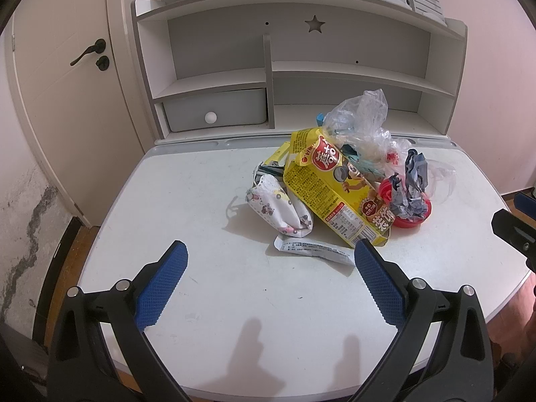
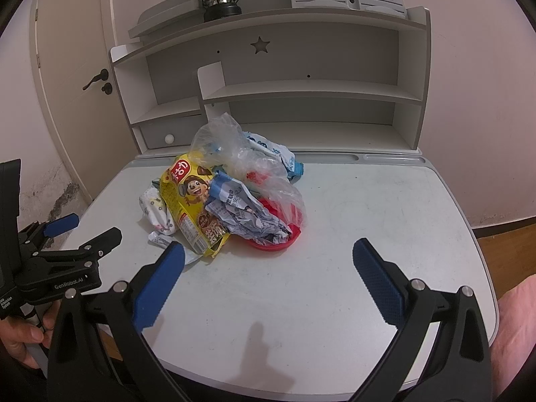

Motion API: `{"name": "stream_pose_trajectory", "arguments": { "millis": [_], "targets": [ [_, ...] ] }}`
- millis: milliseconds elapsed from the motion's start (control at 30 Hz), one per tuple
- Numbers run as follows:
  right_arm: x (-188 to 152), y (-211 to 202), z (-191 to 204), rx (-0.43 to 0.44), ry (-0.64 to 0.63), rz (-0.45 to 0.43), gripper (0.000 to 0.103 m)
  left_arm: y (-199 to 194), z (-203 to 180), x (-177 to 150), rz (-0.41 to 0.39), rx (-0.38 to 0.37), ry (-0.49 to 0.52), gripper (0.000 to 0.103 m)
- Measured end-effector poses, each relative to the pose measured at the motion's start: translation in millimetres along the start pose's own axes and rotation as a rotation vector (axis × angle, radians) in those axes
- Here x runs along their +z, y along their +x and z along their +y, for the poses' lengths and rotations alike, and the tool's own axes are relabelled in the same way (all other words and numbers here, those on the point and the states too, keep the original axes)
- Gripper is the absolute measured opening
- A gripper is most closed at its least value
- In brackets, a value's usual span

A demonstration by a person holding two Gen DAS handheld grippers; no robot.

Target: Collect trash

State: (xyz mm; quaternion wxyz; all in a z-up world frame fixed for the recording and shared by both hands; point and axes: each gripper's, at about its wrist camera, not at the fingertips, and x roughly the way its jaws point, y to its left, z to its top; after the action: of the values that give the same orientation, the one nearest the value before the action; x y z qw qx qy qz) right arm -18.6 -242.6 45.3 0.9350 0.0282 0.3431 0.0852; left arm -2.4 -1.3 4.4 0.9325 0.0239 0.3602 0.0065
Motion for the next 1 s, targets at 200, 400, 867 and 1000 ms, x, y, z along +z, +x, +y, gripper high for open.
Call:
{"name": "stream_pose_trajectory", "arguments": {
  "millis": [200,400,867,1000],
  "targets": [
    [-0.3,0.3,1.0,0.001,-0.001,0.001,0.097,0.0,0.0,-0.3,0.000,0.002,0.001,0.097],
    [-0.1,-0.3,0.4,0.002,0.000,-0.001,0.097,0.0,0.2,-0.5,0.000,0.001,0.001,0.097],
    [-0.8,-2.2,1.0,0.003,-0.002,0.002,0.097,0.9,0.0,-0.7,0.002,0.003,0.003,0.097],
    [-0.4,-1.3,0.8,0.003,-0.004,0.002,0.097,1.2,0.3,-0.8,0.001,0.003,0.003,0.097]
  ]
}}
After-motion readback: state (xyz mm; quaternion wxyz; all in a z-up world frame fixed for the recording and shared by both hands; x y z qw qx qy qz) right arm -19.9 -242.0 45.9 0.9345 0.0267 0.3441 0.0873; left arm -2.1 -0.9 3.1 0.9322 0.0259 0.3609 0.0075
